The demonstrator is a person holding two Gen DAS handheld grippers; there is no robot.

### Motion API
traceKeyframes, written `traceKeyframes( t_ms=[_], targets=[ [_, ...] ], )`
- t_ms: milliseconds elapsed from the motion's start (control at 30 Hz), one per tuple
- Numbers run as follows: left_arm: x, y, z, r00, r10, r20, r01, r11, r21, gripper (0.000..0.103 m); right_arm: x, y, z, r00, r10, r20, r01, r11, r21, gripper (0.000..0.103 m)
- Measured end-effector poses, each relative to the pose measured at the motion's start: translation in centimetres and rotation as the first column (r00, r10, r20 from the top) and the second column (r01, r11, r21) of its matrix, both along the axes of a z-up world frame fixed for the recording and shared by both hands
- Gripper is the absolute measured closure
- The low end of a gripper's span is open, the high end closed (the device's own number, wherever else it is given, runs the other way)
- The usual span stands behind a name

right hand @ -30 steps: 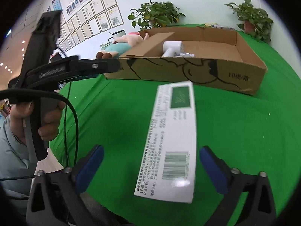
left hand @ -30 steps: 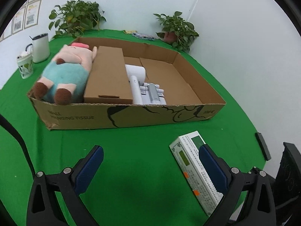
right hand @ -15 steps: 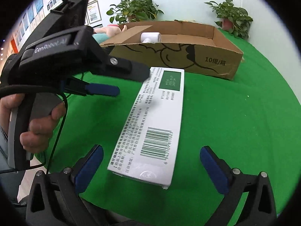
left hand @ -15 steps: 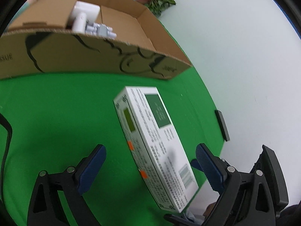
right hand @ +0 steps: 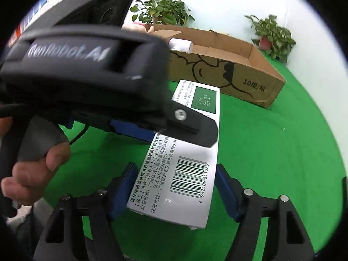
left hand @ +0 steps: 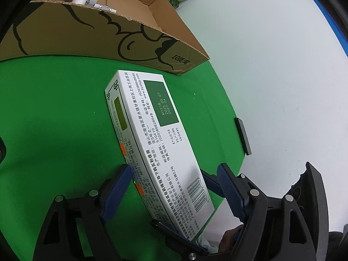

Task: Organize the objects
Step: 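Close the left tool on the white medicine product box, then lift the white product box upright with the left tool toward the cardboard box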

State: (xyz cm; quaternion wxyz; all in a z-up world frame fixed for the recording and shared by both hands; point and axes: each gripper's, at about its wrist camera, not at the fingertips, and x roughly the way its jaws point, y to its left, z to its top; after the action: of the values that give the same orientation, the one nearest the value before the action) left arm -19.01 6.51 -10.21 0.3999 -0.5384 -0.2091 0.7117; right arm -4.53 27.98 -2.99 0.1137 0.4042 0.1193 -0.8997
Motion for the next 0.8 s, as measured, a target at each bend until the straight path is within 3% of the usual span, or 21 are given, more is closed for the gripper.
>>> traceKeyframes(
  t_ms=[367, 433, 800],
  targets=[
    [0.1, -1.3, -0.4, 0.999, 0.049, 0.017, -0.049, 0.999, -0.005, 0.035, 0.8, 1.4, 1.0, 0.995, -0.039, 0.087, 0.058, 0.972, -0.228, 0.036],
    [-0.2, -1.7, -0.6, 0.998, 0.057, 0.022, -0.057, 0.998, -0.011, 0.040, 1.0, 1.4, 1.0, 0.995, -0.037, 0.088, 0.058, 0.969, -0.242, 0.036],
    [-1.9, -1.5, -1.2, 0.996, 0.079, 0.041, -0.079, 0.997, 0.005, 0.040, 0.7, 2.0, 1.3, 0.990, -0.053, 0.128, 0.092, 0.942, -0.324, 0.039]
  ],
)
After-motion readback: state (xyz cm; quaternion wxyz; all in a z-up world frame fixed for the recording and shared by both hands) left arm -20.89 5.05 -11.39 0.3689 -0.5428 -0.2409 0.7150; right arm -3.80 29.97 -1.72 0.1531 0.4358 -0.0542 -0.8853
